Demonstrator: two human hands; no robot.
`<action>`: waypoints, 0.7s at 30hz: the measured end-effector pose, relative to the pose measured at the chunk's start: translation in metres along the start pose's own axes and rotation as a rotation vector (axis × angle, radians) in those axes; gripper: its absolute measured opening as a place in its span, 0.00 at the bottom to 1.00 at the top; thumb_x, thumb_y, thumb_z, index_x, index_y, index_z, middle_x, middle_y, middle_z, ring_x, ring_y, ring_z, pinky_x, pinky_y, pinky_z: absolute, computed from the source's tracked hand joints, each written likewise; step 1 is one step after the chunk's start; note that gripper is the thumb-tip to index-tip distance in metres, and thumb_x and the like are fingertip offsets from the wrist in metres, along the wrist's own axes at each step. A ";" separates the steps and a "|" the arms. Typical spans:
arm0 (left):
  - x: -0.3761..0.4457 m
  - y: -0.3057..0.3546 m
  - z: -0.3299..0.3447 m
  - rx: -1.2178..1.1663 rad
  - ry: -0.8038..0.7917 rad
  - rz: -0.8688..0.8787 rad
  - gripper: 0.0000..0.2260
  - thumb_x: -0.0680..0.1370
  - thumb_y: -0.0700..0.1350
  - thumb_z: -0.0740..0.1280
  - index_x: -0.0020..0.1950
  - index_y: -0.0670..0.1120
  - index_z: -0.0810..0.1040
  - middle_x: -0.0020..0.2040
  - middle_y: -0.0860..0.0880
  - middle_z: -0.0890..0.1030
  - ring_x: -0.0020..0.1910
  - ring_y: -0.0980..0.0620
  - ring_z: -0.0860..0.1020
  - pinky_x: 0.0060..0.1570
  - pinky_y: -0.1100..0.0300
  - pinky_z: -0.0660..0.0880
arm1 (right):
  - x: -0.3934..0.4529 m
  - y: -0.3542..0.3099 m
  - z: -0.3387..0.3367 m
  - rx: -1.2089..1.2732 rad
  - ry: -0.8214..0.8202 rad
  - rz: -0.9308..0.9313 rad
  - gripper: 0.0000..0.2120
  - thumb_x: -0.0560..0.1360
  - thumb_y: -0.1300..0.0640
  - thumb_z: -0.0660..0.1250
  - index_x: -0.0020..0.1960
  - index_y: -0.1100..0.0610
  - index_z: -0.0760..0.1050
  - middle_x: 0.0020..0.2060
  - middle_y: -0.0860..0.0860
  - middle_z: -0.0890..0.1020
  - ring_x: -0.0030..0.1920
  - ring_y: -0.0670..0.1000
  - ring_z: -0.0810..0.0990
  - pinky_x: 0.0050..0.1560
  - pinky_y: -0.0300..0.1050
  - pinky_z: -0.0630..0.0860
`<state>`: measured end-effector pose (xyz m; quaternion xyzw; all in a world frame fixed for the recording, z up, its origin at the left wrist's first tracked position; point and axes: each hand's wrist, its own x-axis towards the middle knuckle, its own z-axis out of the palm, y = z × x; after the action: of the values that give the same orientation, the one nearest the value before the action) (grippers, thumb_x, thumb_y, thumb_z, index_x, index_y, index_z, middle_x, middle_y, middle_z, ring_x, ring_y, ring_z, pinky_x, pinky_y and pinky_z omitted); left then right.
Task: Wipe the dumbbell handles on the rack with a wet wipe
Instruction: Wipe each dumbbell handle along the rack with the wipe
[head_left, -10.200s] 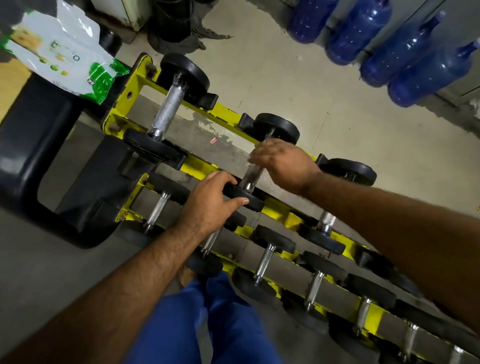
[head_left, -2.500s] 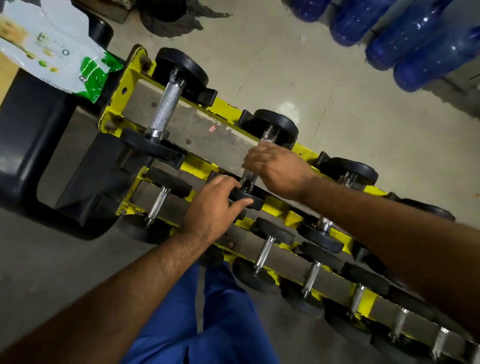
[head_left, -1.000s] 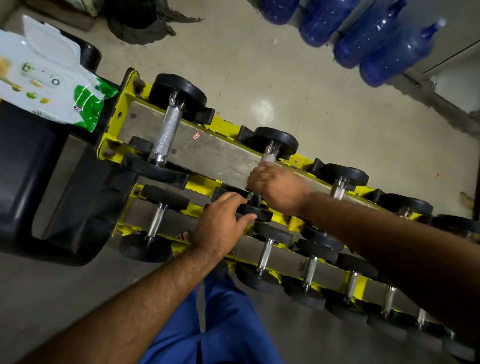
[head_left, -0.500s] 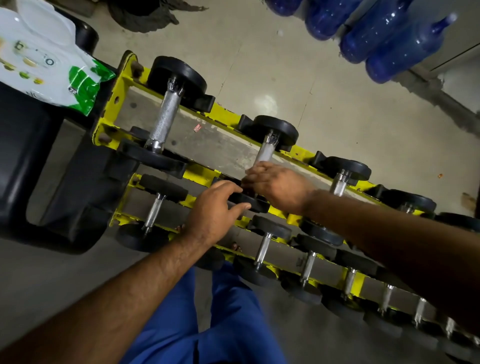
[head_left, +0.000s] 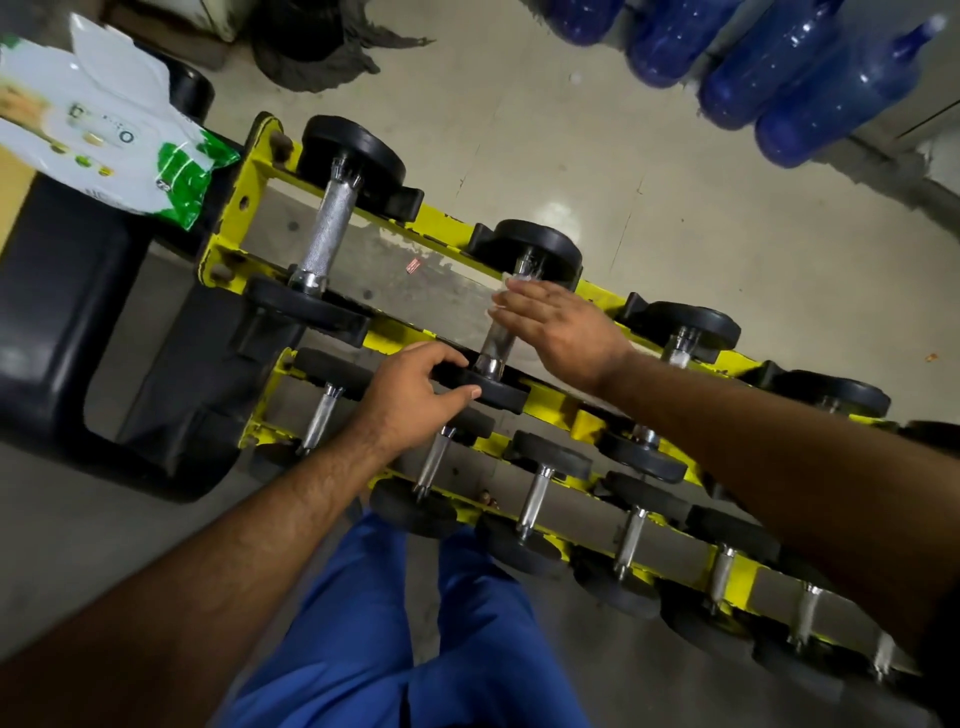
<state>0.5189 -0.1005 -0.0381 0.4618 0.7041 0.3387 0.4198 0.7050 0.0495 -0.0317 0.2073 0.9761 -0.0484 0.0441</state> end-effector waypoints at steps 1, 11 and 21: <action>0.000 0.000 0.001 0.004 0.013 -0.001 0.12 0.69 0.46 0.78 0.51 0.50 0.82 0.50 0.52 0.81 0.50 0.54 0.80 0.55 0.52 0.79 | 0.001 -0.003 0.003 0.005 0.002 -0.009 0.22 0.78 0.65 0.60 0.71 0.59 0.72 0.70 0.57 0.74 0.73 0.58 0.68 0.74 0.54 0.59; -0.007 0.021 0.010 0.166 0.075 -0.066 0.12 0.72 0.43 0.73 0.55 0.47 0.82 0.52 0.51 0.79 0.50 0.53 0.78 0.48 0.64 0.72 | 0.007 0.003 -0.004 0.017 0.012 -0.055 0.23 0.78 0.68 0.60 0.71 0.58 0.73 0.70 0.56 0.75 0.73 0.56 0.69 0.74 0.51 0.60; -0.024 0.064 0.026 0.420 0.221 -0.056 0.07 0.77 0.45 0.67 0.53 0.45 0.80 0.52 0.48 0.79 0.49 0.48 0.77 0.45 0.53 0.77 | -0.017 -0.035 -0.028 0.679 0.175 0.464 0.20 0.74 0.69 0.59 0.56 0.55 0.84 0.53 0.53 0.85 0.49 0.53 0.83 0.52 0.46 0.79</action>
<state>0.5712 -0.0987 0.0131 0.4794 0.8133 0.2215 0.2442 0.7039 0.0137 0.0009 0.4277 0.8321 -0.3386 -0.0999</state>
